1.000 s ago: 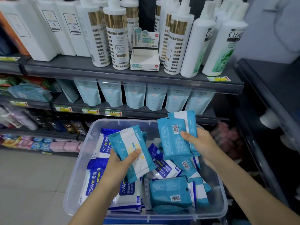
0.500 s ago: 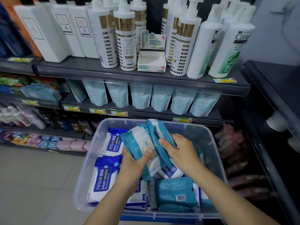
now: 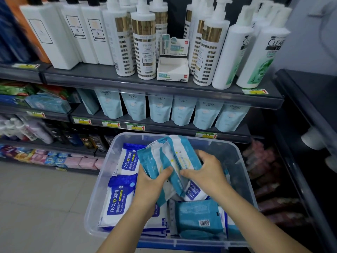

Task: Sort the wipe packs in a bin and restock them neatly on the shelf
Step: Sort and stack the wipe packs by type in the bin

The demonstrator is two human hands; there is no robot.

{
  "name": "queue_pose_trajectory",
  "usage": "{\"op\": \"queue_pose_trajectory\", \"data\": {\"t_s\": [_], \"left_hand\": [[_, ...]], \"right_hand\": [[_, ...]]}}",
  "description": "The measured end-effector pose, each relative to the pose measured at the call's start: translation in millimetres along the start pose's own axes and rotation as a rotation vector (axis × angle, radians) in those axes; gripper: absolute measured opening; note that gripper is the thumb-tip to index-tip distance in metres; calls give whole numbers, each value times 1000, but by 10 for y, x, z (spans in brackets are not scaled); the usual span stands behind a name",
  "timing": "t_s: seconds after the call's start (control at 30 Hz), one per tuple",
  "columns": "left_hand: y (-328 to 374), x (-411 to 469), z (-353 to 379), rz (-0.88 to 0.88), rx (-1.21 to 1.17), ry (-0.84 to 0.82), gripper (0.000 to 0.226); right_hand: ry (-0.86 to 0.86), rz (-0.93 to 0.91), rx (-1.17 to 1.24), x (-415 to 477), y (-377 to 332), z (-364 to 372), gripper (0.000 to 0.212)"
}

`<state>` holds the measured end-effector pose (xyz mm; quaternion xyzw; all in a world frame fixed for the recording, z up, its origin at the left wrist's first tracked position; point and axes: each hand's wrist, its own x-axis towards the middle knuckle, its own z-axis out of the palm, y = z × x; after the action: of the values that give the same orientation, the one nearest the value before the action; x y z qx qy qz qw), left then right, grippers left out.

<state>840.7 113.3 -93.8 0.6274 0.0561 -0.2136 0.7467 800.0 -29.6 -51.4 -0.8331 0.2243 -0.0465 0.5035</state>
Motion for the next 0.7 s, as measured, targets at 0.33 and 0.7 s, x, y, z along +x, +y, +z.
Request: {"op": "queue_pose_trajectory", "data": {"t_s": [0.33, 0.7], "left_hand": [[60, 0, -163, -151, -130, -54, 31], [108, -51, -134, -143, -176, -68, 29]], "right_hand": [[15, 248, 653, 161, -3, -451, 19], [-173, 393, 682, 18, 122, -189, 21]]}}
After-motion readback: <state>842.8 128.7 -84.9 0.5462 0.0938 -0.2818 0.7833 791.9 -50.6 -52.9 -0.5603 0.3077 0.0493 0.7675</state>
